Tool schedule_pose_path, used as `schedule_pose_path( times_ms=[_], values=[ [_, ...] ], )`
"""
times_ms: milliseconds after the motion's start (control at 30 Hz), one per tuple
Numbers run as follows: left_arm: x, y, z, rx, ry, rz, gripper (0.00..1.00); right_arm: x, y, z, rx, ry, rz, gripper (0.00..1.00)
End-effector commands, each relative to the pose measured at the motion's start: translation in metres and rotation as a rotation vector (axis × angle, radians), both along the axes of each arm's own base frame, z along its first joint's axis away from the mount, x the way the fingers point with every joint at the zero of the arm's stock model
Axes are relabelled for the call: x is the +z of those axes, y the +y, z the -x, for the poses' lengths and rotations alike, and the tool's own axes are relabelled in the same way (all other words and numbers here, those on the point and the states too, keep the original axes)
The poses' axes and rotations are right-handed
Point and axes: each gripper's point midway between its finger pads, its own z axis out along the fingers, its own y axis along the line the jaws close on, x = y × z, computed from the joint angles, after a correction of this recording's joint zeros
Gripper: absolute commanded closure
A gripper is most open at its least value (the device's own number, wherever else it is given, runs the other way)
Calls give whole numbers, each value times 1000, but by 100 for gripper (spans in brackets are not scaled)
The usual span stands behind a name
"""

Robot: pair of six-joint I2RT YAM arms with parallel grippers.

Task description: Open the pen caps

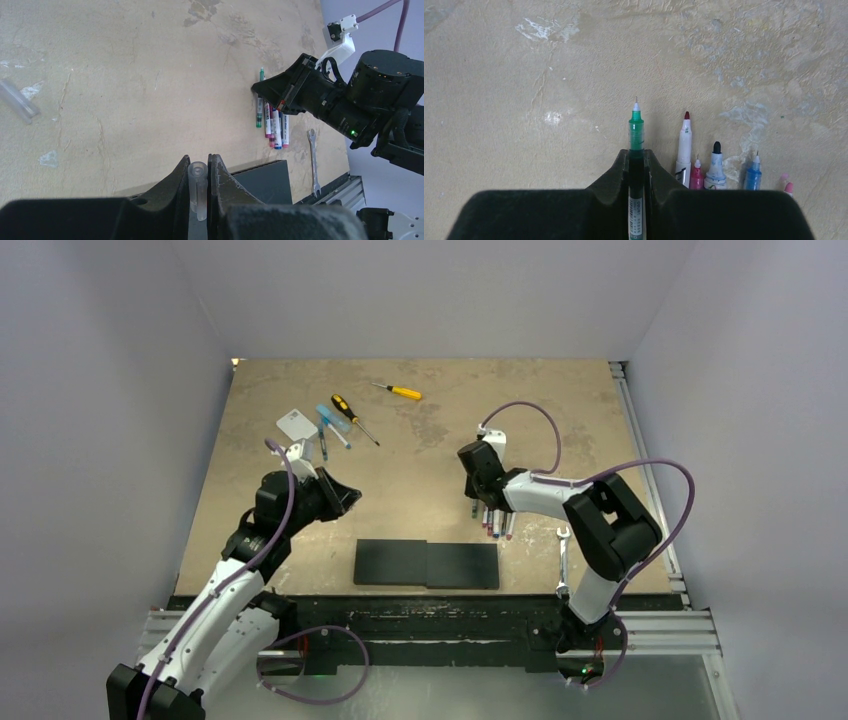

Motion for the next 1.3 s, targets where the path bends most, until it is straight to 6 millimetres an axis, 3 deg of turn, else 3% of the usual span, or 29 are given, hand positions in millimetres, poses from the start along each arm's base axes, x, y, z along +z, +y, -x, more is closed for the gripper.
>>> schedule_pose_path(
  times_ms=[0, 300, 433, 600, 667, 800, 1033, 1267],
  values=[
    [3, -1, -1, -1, -10, 10, 100, 5, 3, -5, -3, -18, -29, 85],
    [4, -2, -2, -5, -9, 6, 100, 31, 10, -7, 21, -47, -66, 62],
    [5, -2, -2, -7, -9, 6, 100, 61, 14, -13, 31, -116, -86, 58],
    [7, -1, -2, -4, -11, -1, 100, 95, 62, -1, 228, -182, -204, 63],
    [4, 1, -2, 5, -4, -12, 100, 88, 77, 2, 276, -146, -218, 70],
    [-3, 11, 0, 51, 18, -45, 100, 55, 82, 5, 277, -48, -196, 84],
    [-14, 36, 2, 180, 70, -106, 100, 13, 49, -8, 165, 24, -146, 90],
    [-33, 50, -1, 282, 151, -142, 100, -10, 22, 2, 114, 72, -115, 91]
  ],
)
